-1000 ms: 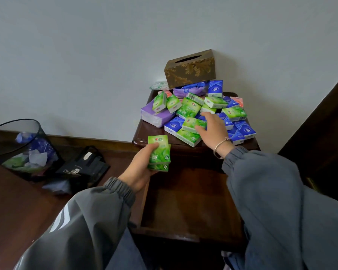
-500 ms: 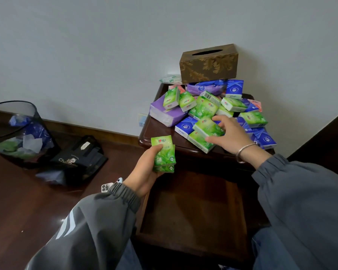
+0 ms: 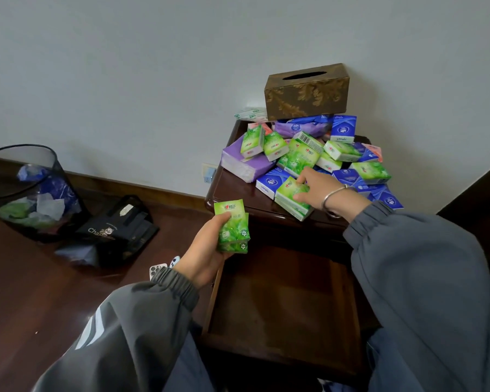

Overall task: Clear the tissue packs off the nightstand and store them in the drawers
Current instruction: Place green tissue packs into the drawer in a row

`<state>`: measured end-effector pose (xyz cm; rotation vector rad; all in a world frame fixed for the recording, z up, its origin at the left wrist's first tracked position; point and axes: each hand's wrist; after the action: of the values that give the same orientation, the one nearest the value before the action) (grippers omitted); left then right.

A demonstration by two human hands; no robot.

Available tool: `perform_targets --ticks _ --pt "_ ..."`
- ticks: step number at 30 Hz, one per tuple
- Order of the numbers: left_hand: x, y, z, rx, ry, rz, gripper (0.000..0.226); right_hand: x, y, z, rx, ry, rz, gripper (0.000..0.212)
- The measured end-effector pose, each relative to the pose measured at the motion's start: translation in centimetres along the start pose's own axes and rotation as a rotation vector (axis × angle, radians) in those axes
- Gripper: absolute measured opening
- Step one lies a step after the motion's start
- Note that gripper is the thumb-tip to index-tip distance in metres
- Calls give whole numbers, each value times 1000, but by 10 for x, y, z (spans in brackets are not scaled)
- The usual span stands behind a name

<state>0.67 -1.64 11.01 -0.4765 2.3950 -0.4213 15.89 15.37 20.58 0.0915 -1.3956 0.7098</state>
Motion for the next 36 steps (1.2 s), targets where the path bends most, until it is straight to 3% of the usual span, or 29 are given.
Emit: perform_targets --ticks 6,11,14,16,19,22,24,30,32,36 --pt "1 -11 5 -16 156 -23 29 3 2 26 -146 -68 100 89" --pt "13 -30 6 -42 404 -16 26 -15 -11 30 -167 -120 22 71" --pt "28 -42 17 -47 426 -27 18 -29 -32 17 -30 177 -138 67" --pt "40 -46 25 16 452 -40 21 -45 -55 0 70 421 -147 67" --pt "57 -40 46 225 566 19 30 -93 -82 -31 49 808 137 53" --pt "59 -19 79 423 685 96 35 -161 -86 -62 -247 1231 496 29" --pt "54 1 100 480 749 114 41 -198 -81 -76 -453 1339 604 20" --pt "61 47 148 494 800 24 52 -274 -58 -89 -655 1238 489 64" --pt "72 54 162 522 974 53 48 -292 -55 -86 -637 1136 499 70" --pt "82 62 170 474 1551 188 55 -313 -41 -82 -523 775 458 67"
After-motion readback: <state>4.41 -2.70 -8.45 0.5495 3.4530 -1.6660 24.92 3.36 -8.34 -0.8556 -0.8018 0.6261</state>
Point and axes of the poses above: each hand's wrist, its own y-axis towards the middle knuckle, its own x-axis out of the back of the hand, z = x × y, and after that the axes turned 5 degrees about z, right-handed
